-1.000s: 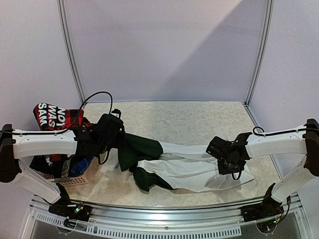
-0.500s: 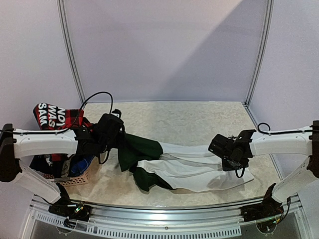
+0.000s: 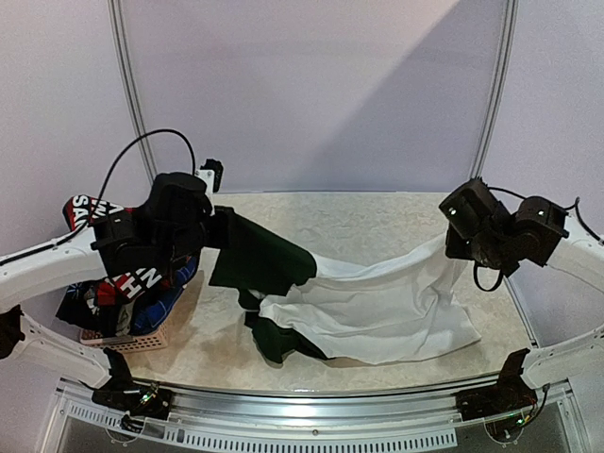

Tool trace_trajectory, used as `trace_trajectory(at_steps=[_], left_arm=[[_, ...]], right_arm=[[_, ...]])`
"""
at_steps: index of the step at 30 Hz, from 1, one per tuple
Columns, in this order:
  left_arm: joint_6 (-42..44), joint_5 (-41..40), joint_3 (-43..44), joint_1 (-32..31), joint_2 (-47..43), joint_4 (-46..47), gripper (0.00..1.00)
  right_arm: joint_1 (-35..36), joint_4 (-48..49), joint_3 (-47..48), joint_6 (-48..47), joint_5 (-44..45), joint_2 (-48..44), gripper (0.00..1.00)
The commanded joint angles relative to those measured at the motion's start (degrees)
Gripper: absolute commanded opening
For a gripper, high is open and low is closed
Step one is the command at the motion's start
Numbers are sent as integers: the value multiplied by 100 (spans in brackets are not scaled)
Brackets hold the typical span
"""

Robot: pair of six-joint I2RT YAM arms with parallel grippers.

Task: Fold and stack the mixed laundry pile
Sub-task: Flatten out the crumpled T-shirt at the center of the board.

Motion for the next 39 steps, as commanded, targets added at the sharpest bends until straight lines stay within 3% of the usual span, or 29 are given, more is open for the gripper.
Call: trace_trajectory(at_steps=[1, 8, 17, 27, 36, 39], left_arm=[[290, -85, 705, -268, -437, -427, 0], [713, 60, 1741, -499, -959, -709, 0], [1044, 912, 2978, -534, -1132, -859, 0], [985, 2813, 4183, -534, -1024, -402, 0], [872, 3997, 5704, -537, -614, -419, 0], [813, 4048, 6075, -535, -504, -429, 0]], right_arm=[[20, 118, 802, -973, 415, -280, 0], [21, 655, 2046, -2436, -810, -625, 0], [21, 409, 3612, -3133, -2073, -739, 0], [20, -201, 6034, -3478, -3609, -117, 0], [16, -104, 7023, -3584, -3780, 88, 0], [18, -41, 7115, -3587, -3729, 55, 0]])
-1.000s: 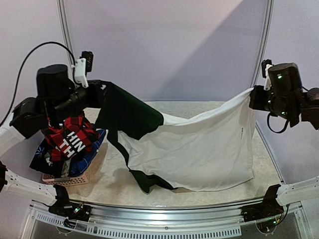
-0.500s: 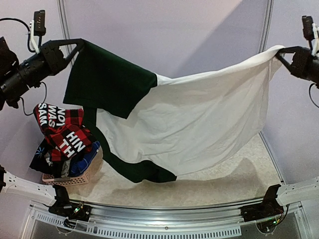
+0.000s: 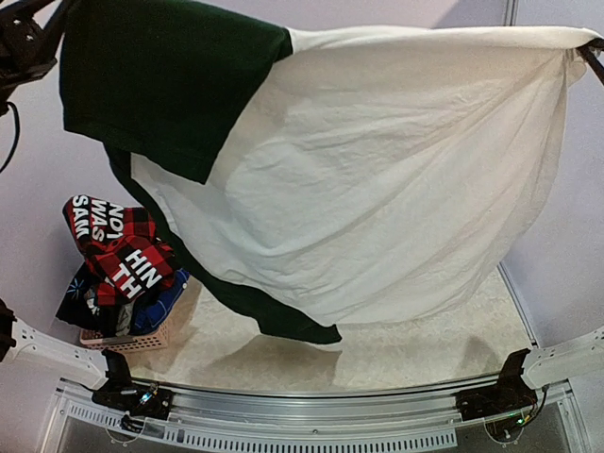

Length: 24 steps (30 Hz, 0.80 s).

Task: Fold and stack the mixed laundry pile
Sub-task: Flatten out the crumpled T-shirt at the center of the board.

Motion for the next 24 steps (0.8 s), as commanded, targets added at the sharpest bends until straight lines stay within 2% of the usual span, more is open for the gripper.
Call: trace_trajectory(at_steps=[1, 5, 7, 11, 14, 16, 18, 21, 24], left_arm=[[-109, 404, 548, -62, 119, 157, 0], [-12, -23, 674, -63, 198, 24, 0], [113, -435, 569, -62, 250, -64, 0], [294, -1881, -3, -63, 496, -441, 0], [280, -3264, -793, -22, 715, -550, 0], [140, -3648, -1487, 174, 871, -435, 0], [-192, -3688, -2100, 489, 1096, -346, 0], [-627, -3255, -2893, 1066, 1546, -10, 0], [-813, -2821, -3251, 1500, 2125, 365, 0]], right_arm=[[20, 108, 142, -83, -13, 26, 0], [21, 125, -25, -80, 558, -86, 0], [16, 268, -685, -49, 1482, -220, 0], [19, 436, -2240, 187, 3536, -457, 0], [18, 249, -3497, 781, 4421, -488, 0], [-41, 128, -4290, 1262, 4535, -453, 0], [-353, 196, -5051, 1763, 4333, -361, 0], [-1204, 673, -6009, 2094, 3681, -21, 0], [-1930, 1001, -6452, 2132, 3320, 675, 0]])
